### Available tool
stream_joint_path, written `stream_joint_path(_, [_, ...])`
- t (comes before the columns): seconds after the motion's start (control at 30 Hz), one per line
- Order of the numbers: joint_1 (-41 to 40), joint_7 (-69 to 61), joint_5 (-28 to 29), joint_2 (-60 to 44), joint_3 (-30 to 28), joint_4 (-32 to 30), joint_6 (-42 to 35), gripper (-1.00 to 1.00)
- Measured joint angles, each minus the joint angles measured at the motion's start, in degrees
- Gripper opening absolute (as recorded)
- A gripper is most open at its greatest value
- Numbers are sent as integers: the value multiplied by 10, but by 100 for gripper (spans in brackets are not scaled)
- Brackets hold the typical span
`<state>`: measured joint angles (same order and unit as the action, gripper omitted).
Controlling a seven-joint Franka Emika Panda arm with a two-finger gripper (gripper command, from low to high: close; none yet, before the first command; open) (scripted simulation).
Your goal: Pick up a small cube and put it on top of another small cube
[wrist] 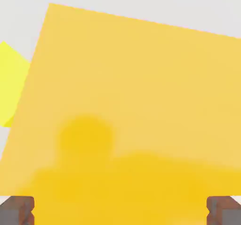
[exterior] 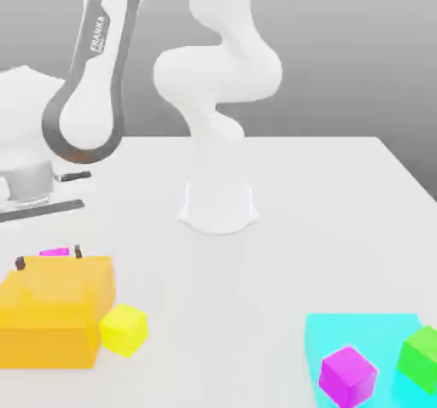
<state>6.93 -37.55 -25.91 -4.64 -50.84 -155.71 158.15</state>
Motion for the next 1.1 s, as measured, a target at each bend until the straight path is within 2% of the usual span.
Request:
stream_joint_path(0.1, [-1, 24, 103, 1, -56, -32, 33, 0])
stream_joint_path(0.13, [-4, 16, 101, -6, -55, -35, 39, 0])
stream_joint_path(0.27, [-60, -55, 13, -49, 19, -26, 59, 0])
stream_joint_path(0.53, [-228, -217, -201, -144, 232, 11, 101, 0])
stream_joint_path(0.57, [-242, -230, -218, -152, 248, 15, 105, -100])
stream_joint_path(0.77, [-248, -238, -227, -156, 256, 17, 105, -100])
stream_joint_path(0.87, [-210, -196, -175, -132, 208, 6, 95, -100])
stream_joint_path(1.1, [-79, -49, 21, -48, 36, -26, 61, -100])
